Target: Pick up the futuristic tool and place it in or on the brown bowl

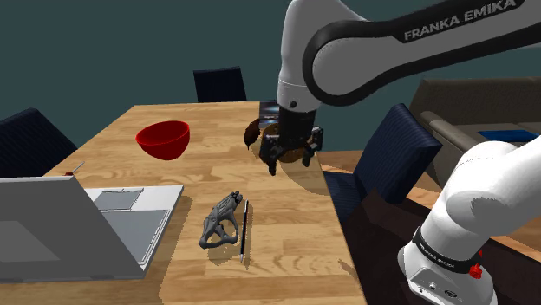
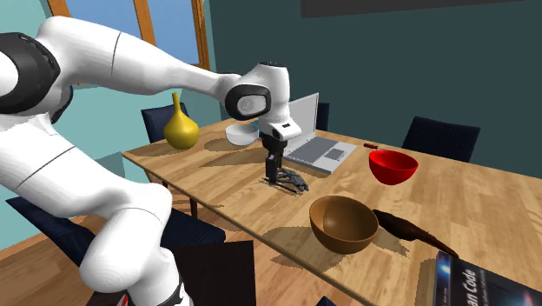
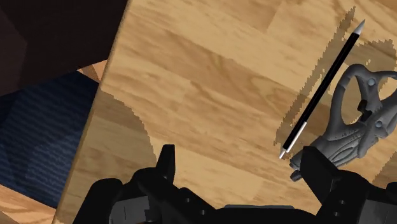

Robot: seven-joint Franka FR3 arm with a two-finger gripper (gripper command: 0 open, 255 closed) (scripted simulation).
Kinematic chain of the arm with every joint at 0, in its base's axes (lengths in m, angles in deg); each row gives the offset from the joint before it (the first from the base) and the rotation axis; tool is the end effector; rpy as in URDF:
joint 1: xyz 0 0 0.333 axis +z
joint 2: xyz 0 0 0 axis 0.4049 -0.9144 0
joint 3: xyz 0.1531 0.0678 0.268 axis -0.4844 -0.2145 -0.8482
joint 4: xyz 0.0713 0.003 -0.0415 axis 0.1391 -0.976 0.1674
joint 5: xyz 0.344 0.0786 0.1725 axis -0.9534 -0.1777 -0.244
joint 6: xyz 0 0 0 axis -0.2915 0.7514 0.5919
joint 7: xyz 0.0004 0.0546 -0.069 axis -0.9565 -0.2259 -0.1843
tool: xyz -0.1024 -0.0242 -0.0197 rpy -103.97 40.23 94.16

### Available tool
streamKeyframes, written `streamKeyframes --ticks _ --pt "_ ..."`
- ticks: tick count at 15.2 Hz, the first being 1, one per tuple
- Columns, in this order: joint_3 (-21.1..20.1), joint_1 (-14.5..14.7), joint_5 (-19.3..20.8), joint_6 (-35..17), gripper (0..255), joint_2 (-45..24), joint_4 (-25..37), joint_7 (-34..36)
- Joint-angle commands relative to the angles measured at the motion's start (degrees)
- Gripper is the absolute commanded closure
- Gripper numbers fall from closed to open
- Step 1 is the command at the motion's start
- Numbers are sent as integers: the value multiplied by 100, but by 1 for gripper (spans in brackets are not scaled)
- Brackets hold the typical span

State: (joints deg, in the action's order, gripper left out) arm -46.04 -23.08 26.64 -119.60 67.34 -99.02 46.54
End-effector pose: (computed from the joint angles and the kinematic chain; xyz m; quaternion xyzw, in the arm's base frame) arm 0.3271 0.2105 0.4687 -0.9857 0.1610 -0.0176 0.0463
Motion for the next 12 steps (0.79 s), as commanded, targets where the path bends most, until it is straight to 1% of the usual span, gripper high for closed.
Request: streamKeyframes --ticks 1,4,7,9,10,12 --pt "-310 -65 -100 -339 0 -290 73 451" --pt "-814 -253 -104 -856 0 -865 304 1146" --pt "-1348 -527 91 -1362 0 -1524 610 1920" --pt "-1717 -752 379 -1684 0 -2020 852 2516" --pt "-1905 -874 586 -1836 0 -2289 983 2848" --pt "-2263 -1115 1158 -2113 0 -2887 1271 3606"
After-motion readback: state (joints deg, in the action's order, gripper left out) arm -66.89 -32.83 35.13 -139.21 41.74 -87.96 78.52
